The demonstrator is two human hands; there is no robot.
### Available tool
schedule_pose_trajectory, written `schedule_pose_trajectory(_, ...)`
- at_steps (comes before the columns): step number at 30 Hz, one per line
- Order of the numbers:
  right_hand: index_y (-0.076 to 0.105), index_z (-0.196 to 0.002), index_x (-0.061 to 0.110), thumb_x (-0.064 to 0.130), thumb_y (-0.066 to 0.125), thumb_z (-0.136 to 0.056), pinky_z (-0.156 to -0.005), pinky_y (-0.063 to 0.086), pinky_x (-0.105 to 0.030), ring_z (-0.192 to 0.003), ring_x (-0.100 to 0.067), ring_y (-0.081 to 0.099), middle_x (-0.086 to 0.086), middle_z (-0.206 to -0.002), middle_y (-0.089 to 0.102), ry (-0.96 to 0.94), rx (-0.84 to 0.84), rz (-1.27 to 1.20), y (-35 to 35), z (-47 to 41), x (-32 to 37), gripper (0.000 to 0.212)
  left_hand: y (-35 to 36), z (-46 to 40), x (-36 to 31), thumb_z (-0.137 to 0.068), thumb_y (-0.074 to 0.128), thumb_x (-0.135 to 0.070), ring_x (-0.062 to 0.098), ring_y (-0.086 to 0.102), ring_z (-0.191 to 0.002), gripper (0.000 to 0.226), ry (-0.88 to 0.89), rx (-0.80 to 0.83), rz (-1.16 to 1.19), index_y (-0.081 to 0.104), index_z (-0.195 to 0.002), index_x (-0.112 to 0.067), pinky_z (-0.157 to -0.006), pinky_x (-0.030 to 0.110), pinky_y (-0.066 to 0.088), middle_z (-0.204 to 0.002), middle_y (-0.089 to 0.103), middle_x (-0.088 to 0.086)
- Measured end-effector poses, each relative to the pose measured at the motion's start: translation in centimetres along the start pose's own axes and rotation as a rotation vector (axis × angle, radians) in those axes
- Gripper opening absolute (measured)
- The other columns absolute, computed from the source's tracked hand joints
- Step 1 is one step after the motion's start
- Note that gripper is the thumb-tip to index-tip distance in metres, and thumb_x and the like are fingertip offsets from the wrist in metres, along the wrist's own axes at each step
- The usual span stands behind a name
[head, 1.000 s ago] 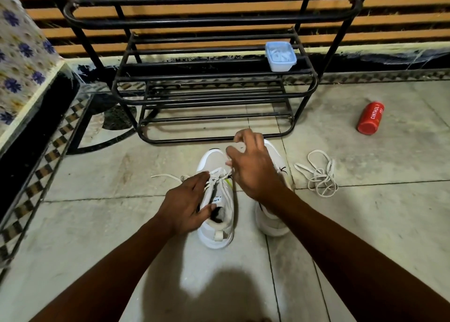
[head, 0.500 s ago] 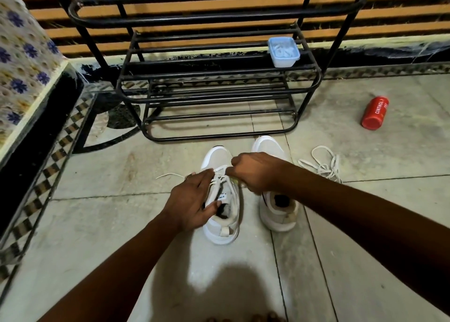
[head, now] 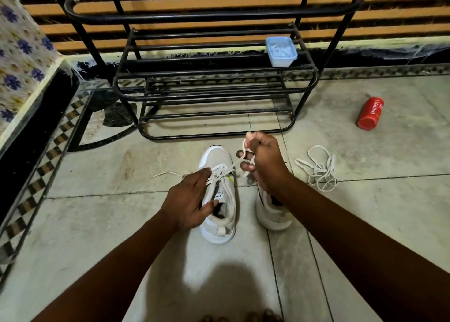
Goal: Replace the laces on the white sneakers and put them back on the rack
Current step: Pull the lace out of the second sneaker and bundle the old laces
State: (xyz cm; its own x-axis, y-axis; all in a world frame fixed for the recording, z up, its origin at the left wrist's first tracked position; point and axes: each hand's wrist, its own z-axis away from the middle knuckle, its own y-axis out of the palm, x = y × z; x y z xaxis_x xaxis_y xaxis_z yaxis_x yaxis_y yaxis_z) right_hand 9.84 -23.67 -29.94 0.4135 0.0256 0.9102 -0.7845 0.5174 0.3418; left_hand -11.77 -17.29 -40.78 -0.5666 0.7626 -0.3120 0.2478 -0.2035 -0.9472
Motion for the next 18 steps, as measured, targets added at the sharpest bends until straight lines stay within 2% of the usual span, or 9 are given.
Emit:
schedule_pose_trajectory(3,0.046,-0.078,0.01,0.012,0.042,-0.108,-0.041,0.025,-0.016,-0.06,-0.016,0.05,-0.009,-0.087,0.059,0.044,0.121,0.078,-0.5,-0.6,0.6,0.031,0.1,0.1,0.1,-0.091,0.042,-0.068,0.023,0.042,-0.144,0.086,-0.001,0.002,0.005,0.032,-0.16,-0.017,-0.098,0.039,0.052,-0.162,0.039,0.001)
schedule_pose_trajectory(4,0.045,-0.078,0.012,0.014,0.041,-0.109,-0.042,0.024,-0.017,-0.058,-0.015,0.05,-0.008,-0.082,0.063,0.047,0.179,0.119,-0.9,-0.8,0.8,0.031,0.1,0.0,0.1,-0.091,0.042,-0.068,0.023,0.042,-0.144,0.086,-0.003,0.003,0.007,0.031,-0.16,-0.017,-0.098,0.04,0.052,-0.162,0.039,0.001)
schedule_pose_trajectory(7,0.042,-0.08,0.014,0.019,0.039,-0.11,-0.043,0.024,-0.017,-0.052,-0.01,0.036,0.003,-0.057,0.046,0.061,0.35,0.268,-2.1,-1.0,0.8,0.031,0.4,0.1,0.0,-0.092,0.042,-0.067,0.023,0.041,-0.145,0.085,-0.001,-0.004,0.016,0.031,-0.16,-0.018,-0.099,0.038,0.052,-0.163,0.038,0.001)
schedule_pose_trajectory(9,0.039,-0.078,0.016,0.02,0.039,-0.111,-0.043,0.024,-0.016,-0.05,-0.009,0.027,0.006,-0.055,0.034,0.128,0.431,0.296,-2.2,-0.9,0.9,0.033,0.4,0.1,0.0,-0.092,0.042,-0.067,0.022,0.04,-0.146,0.085,-0.002,-0.007,0.027,0.031,-0.16,-0.018,-0.1,0.037,0.051,-0.163,0.038,0.001)
schedule_pose_trajectory(12,0.039,-0.069,0.019,0.015,0.044,-0.107,-0.047,0.024,-0.016,-0.045,-0.01,0.026,0.002,-0.054,0.031,0.173,0.41,0.381,-1.9,-1.0,2.1,0.038,0.4,0.1,0.0,-0.093,0.042,-0.067,0.023,0.04,-0.145,0.084,-0.007,-0.014,0.04,0.031,-0.16,-0.018,-0.1,0.037,0.05,-0.163,0.037,0.0)
schedule_pose_trajectory(14,0.046,-0.067,0.017,0.019,0.06,-0.098,-0.043,0.032,-0.022,-0.045,-0.017,0.039,-0.001,-0.057,0.044,0.023,0.427,0.802,-2.1,-1.5,2.9,0.034,0.5,0.1,-0.1,-0.093,0.042,-0.067,0.023,0.04,-0.145,0.084,-0.012,-0.012,0.05,0.031,-0.16,-0.018,-0.1,0.038,0.05,-0.163,0.037,0.001)
schedule_pose_trajectory(15,0.053,-0.071,0.016,0.022,0.069,-0.091,-0.046,0.043,-0.025,-0.049,-0.017,0.051,0.001,-0.063,0.054,-0.051,0.481,1.075,-2.1,-1.5,3.3,0.026,0.5,0.2,-0.1,-0.093,0.042,-0.067,0.023,0.04,-0.145,0.084,-0.013,-0.013,0.051,0.031,-0.16,-0.018,-0.1,0.037,0.05,-0.163,0.037,0.001)
schedule_pose_trajectory(16,0.06,-0.076,0.018,0.021,0.075,-0.084,-0.053,0.053,-0.026,-0.054,-0.013,0.061,0.003,-0.071,0.061,-0.061,0.551,1.296,-2.0,-1.3,3.4,0.018,0.5,0.2,-0.1,-0.093,0.042,-0.067,0.023,0.041,-0.145,0.084,-0.012,-0.014,0.049,0.031,-0.16,-0.018,-0.1,0.037,0.05,-0.163,0.038,0.001)
schedule_pose_trajectory(18,0.063,-0.083,0.021,0.016,0.074,-0.082,-0.059,0.057,-0.029,-0.059,-0.012,0.065,0.0,-0.083,0.06,-0.008,0.696,1.572,-1.5,-0.6,2.9,0.012,0.5,0.2,0.0,-0.092,0.042,-0.067,0.023,0.042,-0.144,0.084,-0.005,-0.018,0.041,0.032,-0.16,-0.017,-0.1,0.037,0.05,-0.162,0.039,0.002)
